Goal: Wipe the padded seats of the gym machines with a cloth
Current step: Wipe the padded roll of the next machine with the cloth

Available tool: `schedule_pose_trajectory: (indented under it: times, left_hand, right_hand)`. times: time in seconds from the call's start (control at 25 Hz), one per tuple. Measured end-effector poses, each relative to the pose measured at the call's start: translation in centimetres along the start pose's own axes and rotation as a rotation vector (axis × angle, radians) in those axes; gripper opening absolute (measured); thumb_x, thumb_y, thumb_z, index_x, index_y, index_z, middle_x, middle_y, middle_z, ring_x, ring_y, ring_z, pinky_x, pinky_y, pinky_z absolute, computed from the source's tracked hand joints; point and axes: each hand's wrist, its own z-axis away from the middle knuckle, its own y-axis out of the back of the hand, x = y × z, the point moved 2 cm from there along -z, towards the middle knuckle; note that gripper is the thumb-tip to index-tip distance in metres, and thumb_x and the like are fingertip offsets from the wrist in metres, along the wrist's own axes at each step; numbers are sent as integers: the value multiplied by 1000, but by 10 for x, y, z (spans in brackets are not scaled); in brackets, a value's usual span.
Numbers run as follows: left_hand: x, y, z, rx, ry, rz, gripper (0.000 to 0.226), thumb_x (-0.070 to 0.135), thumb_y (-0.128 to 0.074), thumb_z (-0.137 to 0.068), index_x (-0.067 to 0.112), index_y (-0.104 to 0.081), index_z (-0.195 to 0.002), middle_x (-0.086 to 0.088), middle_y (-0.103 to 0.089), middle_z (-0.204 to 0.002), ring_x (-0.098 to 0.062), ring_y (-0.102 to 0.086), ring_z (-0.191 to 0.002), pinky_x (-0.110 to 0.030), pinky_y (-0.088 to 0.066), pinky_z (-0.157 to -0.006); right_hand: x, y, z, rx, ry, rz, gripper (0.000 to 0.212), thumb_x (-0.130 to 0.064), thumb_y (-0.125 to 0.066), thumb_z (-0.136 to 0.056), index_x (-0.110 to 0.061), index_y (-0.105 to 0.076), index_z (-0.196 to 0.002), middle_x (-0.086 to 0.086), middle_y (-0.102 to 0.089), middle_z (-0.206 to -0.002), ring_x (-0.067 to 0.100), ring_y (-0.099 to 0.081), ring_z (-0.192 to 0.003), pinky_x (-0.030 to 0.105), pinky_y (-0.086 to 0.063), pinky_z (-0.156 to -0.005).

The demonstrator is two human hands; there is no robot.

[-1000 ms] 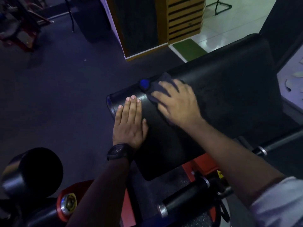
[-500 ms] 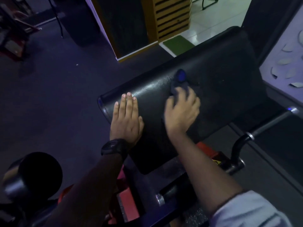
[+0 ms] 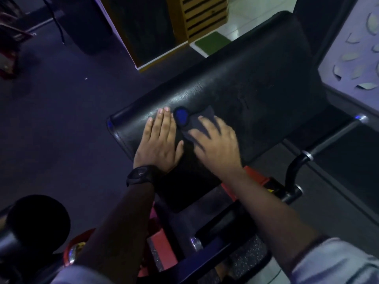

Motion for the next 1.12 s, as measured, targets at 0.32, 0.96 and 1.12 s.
schedule_pose_trajectory:
  times: [0.32, 0.96, 1.12]
  left_hand:
    - [3, -2, 2, -5, -78, -25, 74, 45, -30, -101, -3, -21, -157, -23, -21, -165, -34, -19, -153, -49, -15, -125]
    - [5, -2, 2, 10, -102, -22, 75, 45, -31, -100, -3, -22, -156, -24, -23, -164, -35, -20, -153, -50, -16, -124]
    - [5, -1, 4, 5, -96, -18, 75, 45, -31, -100, -4, -22, -156, -24, -22, -164, -35, -20, -153, -51, -15, -124]
  right_hand:
    - [-3, 0, 33, -61, -83, -16, 36, -35, -62, -87, -29, -66, -122, 4, -55, -144, 38, -50, -125, 51, -45, -94]
    - [25, 4, 66, -25, -330, -37, 37, -36, -62, -88, -25, -64, -123, 5, -52, -145, 38, -47, -128, 49, -42, -100]
    - [32, 11, 39, 191, -1014, -262, 35, -33, -65, -84, -24, -66, -118, 3, -55, -142, 34, -51, -125, 51, -45, -101]
